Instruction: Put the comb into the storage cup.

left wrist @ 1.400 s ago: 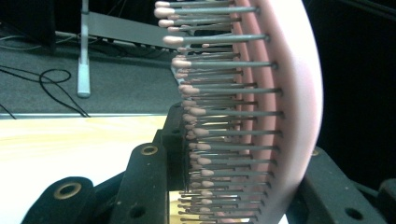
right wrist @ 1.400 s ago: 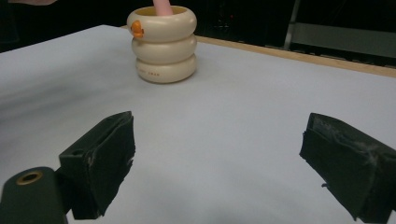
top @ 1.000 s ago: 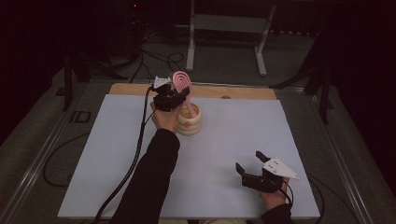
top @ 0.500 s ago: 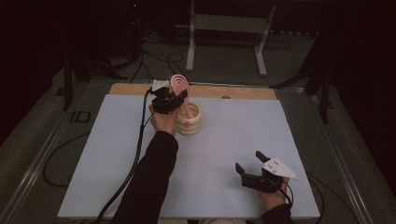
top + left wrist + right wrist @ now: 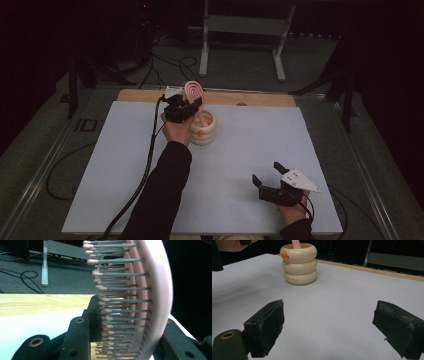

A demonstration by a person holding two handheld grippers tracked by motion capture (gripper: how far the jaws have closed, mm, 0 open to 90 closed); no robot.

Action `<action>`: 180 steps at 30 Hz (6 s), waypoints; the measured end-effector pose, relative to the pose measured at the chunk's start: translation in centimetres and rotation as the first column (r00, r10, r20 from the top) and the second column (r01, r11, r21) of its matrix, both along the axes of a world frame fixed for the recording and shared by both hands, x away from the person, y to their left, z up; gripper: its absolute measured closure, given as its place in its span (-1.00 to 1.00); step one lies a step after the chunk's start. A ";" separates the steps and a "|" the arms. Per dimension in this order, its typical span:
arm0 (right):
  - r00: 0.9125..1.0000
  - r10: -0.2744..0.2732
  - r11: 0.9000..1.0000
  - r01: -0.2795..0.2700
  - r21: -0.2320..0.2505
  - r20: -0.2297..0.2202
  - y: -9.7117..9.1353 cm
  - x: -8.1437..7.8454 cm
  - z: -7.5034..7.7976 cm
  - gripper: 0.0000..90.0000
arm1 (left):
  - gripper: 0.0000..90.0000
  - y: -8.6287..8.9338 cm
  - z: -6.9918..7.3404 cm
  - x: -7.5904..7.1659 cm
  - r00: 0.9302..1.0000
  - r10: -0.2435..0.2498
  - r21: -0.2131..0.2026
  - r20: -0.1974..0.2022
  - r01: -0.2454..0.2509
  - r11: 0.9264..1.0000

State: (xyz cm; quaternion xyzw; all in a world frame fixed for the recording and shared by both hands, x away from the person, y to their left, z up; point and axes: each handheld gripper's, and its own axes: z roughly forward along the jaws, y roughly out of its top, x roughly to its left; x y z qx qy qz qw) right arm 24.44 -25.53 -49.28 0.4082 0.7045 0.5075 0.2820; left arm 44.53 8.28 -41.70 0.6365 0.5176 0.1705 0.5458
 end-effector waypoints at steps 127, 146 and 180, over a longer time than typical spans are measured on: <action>1.000 0.008 1.000 -0.008 -0.008 -0.009 0.2 0.1 -0.1 -0.79 | 0.01 1.5 -2.5 0.5 0.995 0.034 0.013 -0.098 -0.032 0.999; 1.000 0.009 1.000 -0.009 -0.008 -0.008 0.3 0.0 -0.1 -0.79 | -0.47 1.2 -2.5 0.5 0.993 0.059 0.071 -0.101 -0.052 0.996; 1.000 0.011 1.000 -0.011 -0.007 -0.010 0.3 0.0 -0.1 -0.79 | -1.00 1.3 -2.3 0.2 0.991 0.100 0.210 -0.083 -0.081 0.974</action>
